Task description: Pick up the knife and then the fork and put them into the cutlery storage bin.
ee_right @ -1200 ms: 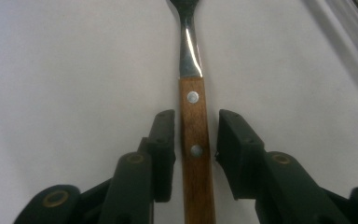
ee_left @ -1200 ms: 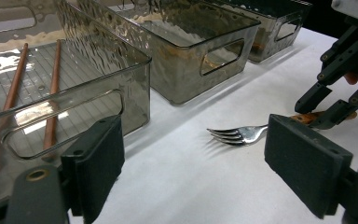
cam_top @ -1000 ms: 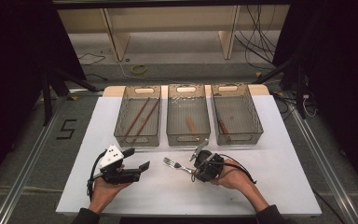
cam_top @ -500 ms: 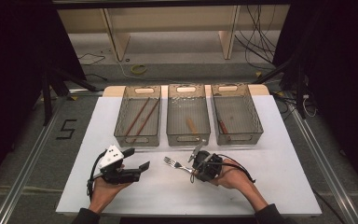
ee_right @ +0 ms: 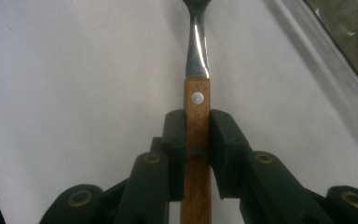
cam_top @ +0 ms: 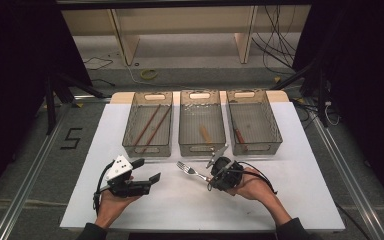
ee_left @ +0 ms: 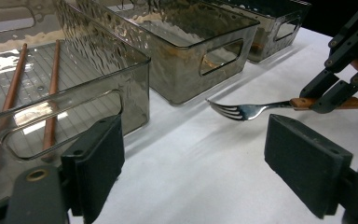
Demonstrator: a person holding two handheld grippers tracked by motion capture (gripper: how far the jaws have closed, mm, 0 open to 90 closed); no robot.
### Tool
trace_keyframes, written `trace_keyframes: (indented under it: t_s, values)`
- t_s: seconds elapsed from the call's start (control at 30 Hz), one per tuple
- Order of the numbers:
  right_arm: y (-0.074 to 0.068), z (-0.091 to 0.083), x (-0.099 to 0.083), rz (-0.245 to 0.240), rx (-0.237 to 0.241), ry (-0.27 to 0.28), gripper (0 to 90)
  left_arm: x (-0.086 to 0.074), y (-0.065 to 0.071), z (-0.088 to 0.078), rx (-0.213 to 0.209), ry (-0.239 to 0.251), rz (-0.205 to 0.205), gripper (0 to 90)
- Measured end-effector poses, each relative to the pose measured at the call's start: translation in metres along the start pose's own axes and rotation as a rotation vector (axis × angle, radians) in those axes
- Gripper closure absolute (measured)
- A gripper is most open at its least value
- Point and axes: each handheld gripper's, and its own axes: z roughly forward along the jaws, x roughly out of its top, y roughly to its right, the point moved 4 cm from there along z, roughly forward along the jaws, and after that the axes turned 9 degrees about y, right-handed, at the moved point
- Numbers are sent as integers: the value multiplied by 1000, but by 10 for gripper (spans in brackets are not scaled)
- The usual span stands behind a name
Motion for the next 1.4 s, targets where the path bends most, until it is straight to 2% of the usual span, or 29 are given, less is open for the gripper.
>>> trace_keyframes:
  t_s: [0.53,0.93,1.4]
  values:
    - [4,-8,1,27,-7,45,775,0,0,0,-1,-1,0,192]
    - [13,-26,4,45,-27,108,776,0,0,0,-2,0,0,192]
    - [21,-42,5,65,-43,153,777,0,0,0,-2,1,0,192]
